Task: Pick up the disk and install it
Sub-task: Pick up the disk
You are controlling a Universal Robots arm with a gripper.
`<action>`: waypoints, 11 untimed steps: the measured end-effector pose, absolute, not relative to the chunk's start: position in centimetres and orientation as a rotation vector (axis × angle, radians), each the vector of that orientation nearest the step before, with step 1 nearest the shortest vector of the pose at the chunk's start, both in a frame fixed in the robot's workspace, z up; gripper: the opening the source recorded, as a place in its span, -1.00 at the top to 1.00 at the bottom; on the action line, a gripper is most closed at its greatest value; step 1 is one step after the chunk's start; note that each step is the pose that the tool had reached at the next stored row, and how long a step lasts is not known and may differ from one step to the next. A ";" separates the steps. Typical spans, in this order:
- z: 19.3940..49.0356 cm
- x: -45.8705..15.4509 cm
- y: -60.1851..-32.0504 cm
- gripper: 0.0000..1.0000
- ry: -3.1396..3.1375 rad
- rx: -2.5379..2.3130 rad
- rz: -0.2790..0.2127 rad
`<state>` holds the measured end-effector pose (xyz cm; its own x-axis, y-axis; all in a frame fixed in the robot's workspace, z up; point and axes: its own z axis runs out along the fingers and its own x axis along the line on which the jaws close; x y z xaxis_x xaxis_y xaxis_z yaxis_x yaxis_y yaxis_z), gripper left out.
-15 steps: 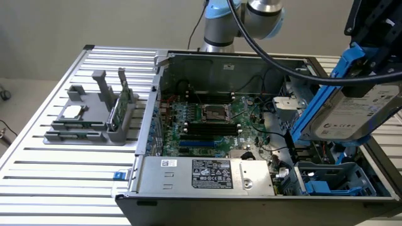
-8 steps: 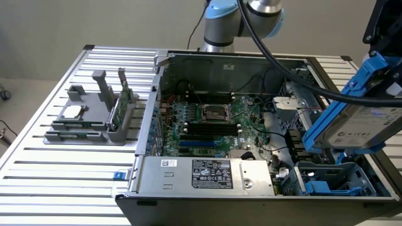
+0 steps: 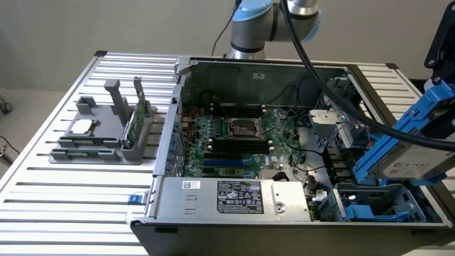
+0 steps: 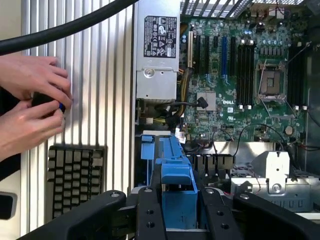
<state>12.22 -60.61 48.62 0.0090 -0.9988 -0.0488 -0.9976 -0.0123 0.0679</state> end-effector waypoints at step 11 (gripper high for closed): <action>46.6 12.3 -60.6 0.35 -2.199 2.223 -0.133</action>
<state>12.26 -60.62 46.63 0.0091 -0.9986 -0.0523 -0.9976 -0.0127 0.0678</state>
